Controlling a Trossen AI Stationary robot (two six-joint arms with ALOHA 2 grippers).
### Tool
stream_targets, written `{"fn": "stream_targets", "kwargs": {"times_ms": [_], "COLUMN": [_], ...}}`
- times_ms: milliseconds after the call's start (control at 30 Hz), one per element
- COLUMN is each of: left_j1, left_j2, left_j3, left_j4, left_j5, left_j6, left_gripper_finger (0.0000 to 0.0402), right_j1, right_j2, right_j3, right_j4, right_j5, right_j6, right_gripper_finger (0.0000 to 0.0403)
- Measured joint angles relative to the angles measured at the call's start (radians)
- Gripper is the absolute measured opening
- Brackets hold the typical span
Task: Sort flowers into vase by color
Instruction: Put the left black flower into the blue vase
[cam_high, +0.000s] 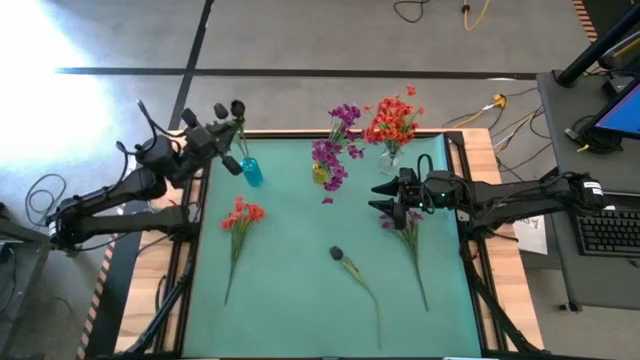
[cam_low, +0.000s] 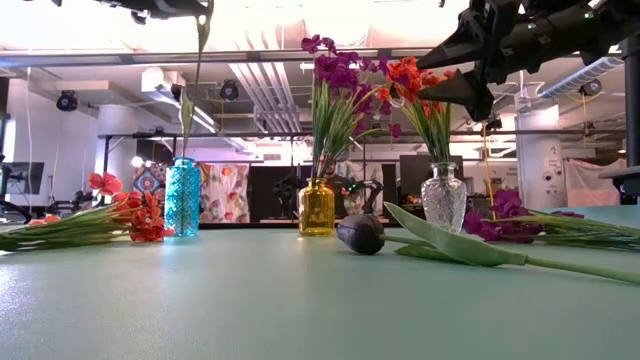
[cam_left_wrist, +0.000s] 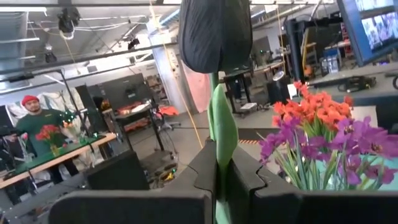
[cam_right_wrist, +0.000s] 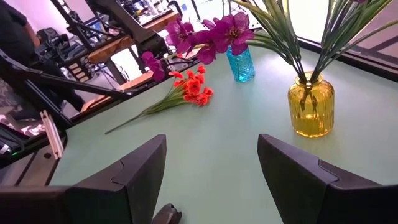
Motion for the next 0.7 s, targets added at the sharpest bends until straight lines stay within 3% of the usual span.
{"fn": "stream_targets", "kwargs": {"times_ms": [467,700], "left_j1": [0.001,0.001], "left_j2": [0.001,0.0], "left_j3": [-0.03,-0.112], "left_j4": [0.048,0.195], "left_j5": [0.002,0.002], "left_j6": [0.065,0.113], "left_gripper_finger": [0.0,0.0], "right_j1": [0.0,0.0], "right_j2": [0.01,0.018], "right_j3": [0.0,0.0], "right_j4": [0.002,0.0], "right_j5": [0.0,0.0], "right_j6": [0.003,0.012], "right_gripper_finger": [0.0244,0.0244]}}
